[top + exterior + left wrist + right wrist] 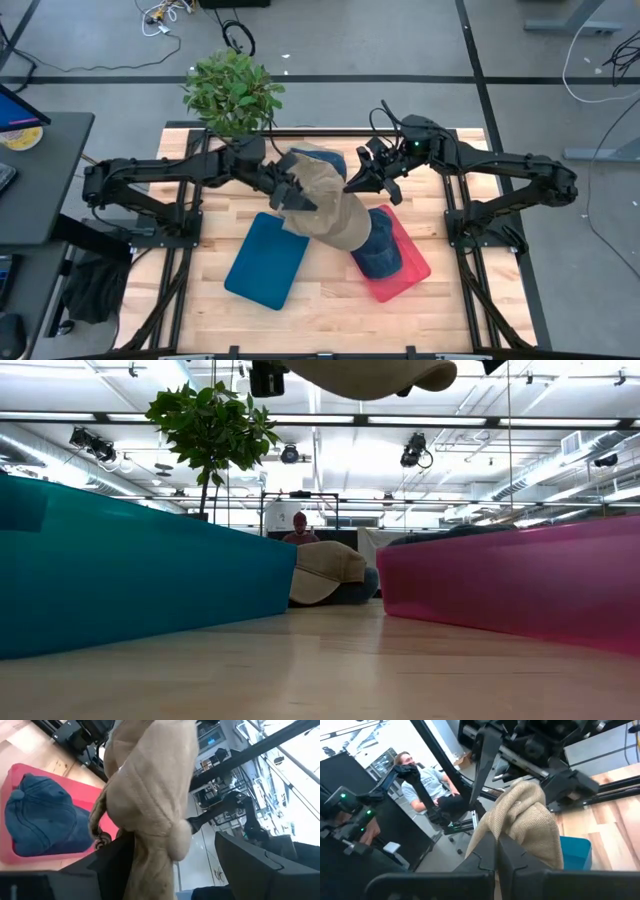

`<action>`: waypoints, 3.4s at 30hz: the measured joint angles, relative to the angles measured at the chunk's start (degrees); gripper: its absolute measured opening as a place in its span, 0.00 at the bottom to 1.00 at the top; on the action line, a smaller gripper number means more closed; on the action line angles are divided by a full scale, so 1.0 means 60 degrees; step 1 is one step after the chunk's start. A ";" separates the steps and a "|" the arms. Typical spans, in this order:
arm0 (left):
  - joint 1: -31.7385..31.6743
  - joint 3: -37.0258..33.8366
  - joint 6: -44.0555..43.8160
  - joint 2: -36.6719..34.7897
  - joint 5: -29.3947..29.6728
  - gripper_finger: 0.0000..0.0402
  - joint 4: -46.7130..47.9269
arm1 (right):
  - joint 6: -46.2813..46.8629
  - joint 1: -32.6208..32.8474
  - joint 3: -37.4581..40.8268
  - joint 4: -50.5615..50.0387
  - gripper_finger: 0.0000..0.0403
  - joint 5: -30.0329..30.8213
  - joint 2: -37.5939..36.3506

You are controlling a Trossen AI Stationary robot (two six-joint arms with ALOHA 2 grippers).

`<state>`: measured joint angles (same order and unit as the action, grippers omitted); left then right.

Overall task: Pick & Place hat
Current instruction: Put the brown cap into the blue bin

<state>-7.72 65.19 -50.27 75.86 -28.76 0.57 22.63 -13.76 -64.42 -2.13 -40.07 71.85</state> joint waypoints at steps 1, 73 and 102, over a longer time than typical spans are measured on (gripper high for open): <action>0.0002 0.0000 0.0016 0.0006 0.0005 0.70 0.0010 | 0.0000 0.0000 0.0000 0.0000 0.00 0.0003 0.0000; 0.1081 0.0000 0.9641 -0.0146 -0.2523 0.03 0.9068 | 0.0463 -0.0050 0.0011 -0.1026 0.49 0.0175 -0.0011; 0.2951 0.0006 1.1252 0.0095 -0.2174 0.03 0.9728 | 0.0315 -0.0047 0.0011 -0.1033 0.49 0.0619 -0.0007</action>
<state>9.99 65.22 17.24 76.43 -41.80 58.94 24.52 -14.04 -64.36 -8.33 -36.36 71.81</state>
